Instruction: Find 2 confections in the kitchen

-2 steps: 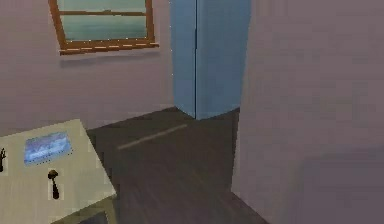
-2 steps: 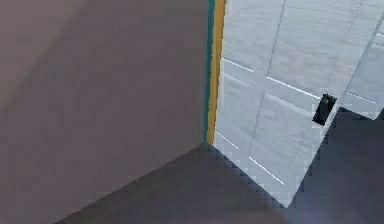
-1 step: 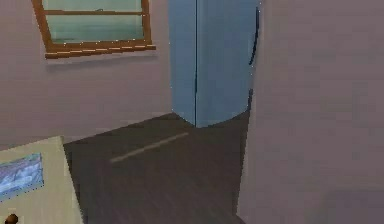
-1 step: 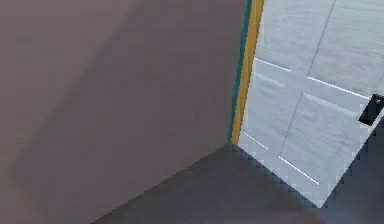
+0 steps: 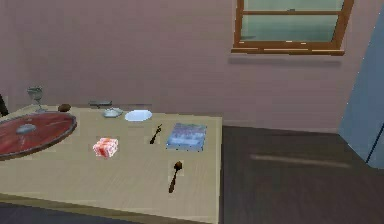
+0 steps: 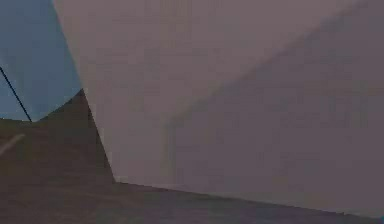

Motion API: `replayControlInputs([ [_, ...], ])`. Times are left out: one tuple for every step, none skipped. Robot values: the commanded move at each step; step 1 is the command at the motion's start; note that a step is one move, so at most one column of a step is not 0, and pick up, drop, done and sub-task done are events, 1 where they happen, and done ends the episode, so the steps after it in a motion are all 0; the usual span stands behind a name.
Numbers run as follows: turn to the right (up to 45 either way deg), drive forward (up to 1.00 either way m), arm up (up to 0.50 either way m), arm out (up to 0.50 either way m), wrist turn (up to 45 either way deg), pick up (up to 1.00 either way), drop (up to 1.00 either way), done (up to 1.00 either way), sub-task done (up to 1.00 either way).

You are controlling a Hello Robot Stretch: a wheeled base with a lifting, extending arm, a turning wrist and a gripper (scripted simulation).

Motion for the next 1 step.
replayControlInputs([
  [-24.0,0.00,0.00,0.00,0.0,0.00,0.00,0.00,0.00],
])
